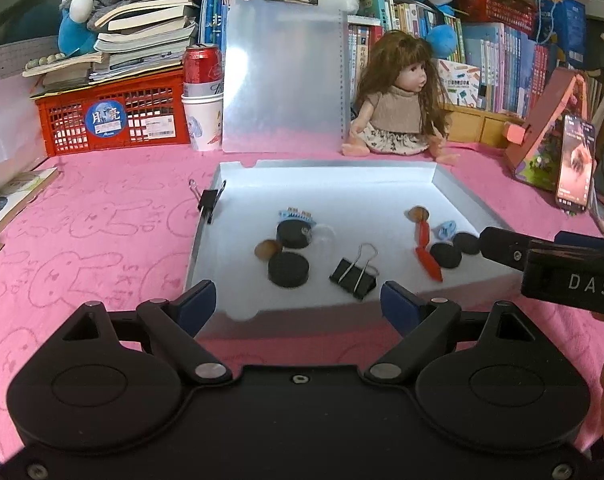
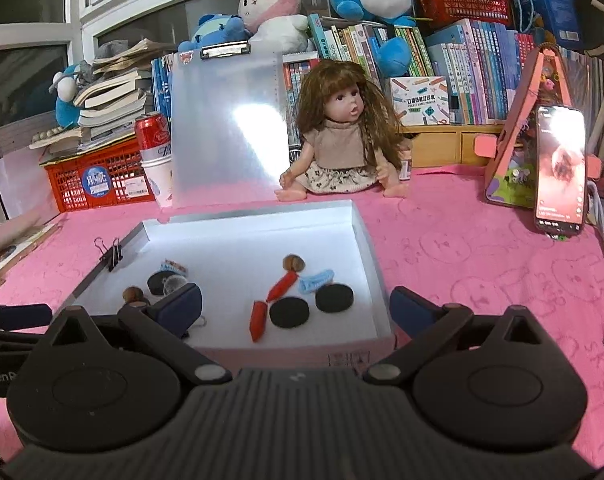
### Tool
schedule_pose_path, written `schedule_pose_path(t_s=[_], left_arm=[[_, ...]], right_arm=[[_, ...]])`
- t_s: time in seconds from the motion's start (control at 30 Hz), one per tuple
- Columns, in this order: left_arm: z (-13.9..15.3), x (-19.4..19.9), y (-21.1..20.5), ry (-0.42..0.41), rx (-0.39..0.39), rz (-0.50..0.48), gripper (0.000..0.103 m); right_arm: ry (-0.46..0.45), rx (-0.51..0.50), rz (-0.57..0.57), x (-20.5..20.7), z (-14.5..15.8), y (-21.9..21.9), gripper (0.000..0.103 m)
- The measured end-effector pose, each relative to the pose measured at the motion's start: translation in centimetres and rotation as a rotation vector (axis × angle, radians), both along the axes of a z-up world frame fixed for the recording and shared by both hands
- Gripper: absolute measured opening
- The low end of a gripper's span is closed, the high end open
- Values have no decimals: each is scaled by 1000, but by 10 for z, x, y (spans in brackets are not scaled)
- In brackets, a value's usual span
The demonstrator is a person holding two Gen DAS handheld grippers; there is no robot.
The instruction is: Organize rigid objects
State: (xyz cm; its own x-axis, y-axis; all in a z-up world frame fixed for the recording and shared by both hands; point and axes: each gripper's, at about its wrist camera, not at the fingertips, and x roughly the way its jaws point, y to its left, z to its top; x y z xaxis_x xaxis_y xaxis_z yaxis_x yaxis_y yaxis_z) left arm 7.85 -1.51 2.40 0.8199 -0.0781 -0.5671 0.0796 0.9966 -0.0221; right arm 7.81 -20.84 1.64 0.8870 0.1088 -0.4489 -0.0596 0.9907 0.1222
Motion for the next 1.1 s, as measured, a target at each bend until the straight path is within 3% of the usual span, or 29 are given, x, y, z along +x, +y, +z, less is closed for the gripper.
schedule_pose_path(t_s=[0.77, 1.1], left_arm=[[-34, -21, 3, 98, 40, 27, 89], [-38, -22, 4, 86, 39, 19, 95]], right_arm=[[35, -74, 12, -31, -33, 6, 103], [84, -79, 32, -31, -50, 8, 103]])
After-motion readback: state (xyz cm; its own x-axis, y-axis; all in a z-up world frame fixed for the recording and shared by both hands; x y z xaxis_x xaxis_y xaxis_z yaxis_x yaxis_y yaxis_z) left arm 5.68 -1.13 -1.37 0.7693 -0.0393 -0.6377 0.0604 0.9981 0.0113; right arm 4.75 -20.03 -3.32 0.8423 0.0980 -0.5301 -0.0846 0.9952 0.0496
